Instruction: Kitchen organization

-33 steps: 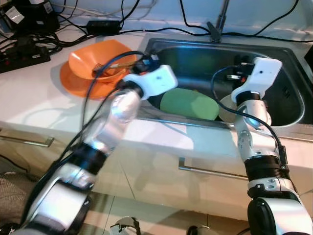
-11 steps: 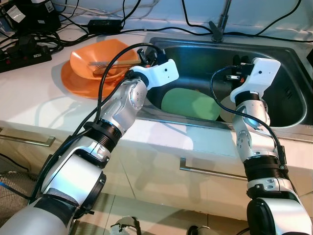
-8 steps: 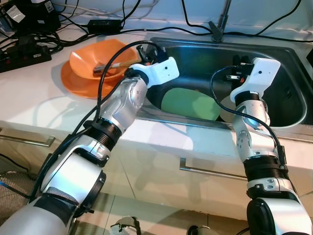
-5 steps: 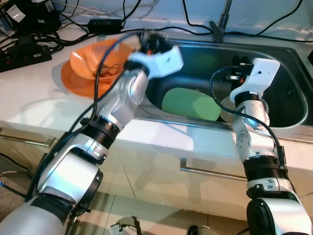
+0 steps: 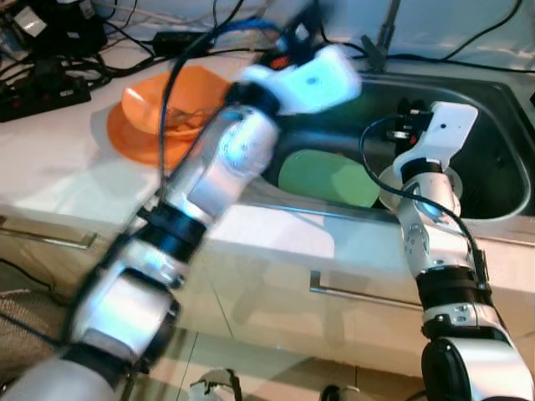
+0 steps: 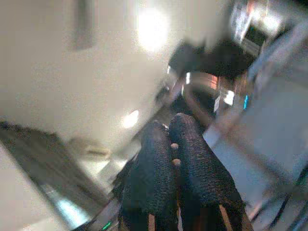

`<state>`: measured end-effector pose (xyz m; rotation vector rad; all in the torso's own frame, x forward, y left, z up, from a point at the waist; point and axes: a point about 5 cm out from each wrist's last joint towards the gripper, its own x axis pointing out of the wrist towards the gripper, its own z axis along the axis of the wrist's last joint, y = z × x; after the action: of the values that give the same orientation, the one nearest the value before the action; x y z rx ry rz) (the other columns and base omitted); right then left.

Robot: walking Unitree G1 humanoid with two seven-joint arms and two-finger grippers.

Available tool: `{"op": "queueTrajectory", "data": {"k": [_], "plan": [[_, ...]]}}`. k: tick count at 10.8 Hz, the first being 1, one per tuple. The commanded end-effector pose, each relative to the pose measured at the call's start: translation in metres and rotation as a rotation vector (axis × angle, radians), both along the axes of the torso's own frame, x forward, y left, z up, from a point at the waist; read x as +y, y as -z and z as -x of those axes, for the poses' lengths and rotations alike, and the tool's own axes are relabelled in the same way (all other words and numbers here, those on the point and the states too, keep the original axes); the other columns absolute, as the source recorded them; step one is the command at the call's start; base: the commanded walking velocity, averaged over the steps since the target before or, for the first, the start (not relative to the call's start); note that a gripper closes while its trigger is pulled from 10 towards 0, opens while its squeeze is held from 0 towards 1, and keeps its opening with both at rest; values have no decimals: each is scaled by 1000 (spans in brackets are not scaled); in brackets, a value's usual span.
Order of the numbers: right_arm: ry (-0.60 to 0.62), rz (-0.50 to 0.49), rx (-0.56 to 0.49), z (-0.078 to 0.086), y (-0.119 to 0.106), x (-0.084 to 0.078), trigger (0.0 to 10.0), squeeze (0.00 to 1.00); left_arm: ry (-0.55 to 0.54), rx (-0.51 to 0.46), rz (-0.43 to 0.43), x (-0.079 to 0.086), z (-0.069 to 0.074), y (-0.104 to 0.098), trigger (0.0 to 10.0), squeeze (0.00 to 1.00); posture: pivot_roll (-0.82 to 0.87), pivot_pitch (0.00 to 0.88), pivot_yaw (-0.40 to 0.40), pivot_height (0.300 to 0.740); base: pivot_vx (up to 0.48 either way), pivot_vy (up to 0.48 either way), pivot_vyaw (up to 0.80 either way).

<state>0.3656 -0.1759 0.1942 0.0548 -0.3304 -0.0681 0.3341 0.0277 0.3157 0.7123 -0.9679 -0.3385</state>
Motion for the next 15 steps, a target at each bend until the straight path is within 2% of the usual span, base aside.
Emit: {"op": "queueTrajectory", "data": {"k": [1,2,3,4,5,6,8,9,11,13,14,15], "plan": [[-8,14,-21,-1,-6,2,10000,0,83,24,58,1,7,-4,10000,0,120,66,30,740,0,0,0],[-25,32,-26,-1,-5,5,10000,859,192,123,156,2,9,-4,10000,0,120,63,30,740,0,0,0],[-31,39,-29,-1,-5,7,10000,1000,285,229,254,5,8,-1,10000,0,118,59,30,740,0,0,0],[-31,53,-30,0,-5,7,10000,1000,326,272,298,7,9,1,10000,0,117,57,31,740,0,0,0],[-50,184,-50,1,-9,8,10000,1000,369,333,334,10,10,6,10000,0,120,55,31,740,0,0,0],[-78,251,-51,1,-8,10,10000,1000,385,352,334,10,11,8,10000,0,120,53,29,740,0,0,0],[-137,319,-44,2,-8,9,10000,1000,415,417,323,13,15,19,10000,0,114,48,33,740,0,0,0],[-140,324,-44,3,-8,7,10000,1000,416,424,318,13,16,21,10000,0,113,49,35,740,0,0,0],[-239,369,-47,7,-7,12,10000,1000,410,444,314,16,15,23,10000,0,107,46,47,740,0,0,0],[-335,369,-26,11,-2,17,10000,1000,412,452,307,18,15,23,10000,0,103,50,50,740,0,0,0],[-400,361,-31,14,-1,23,10000,0,415,456,306,18,15,23,10000,0,103,58,51,740,0,0,0],[-418,360,-36,16,-1,26,10000,0,416,456,306,18,15,23,10000,0,104,61,51,740,0,0,0]]}}
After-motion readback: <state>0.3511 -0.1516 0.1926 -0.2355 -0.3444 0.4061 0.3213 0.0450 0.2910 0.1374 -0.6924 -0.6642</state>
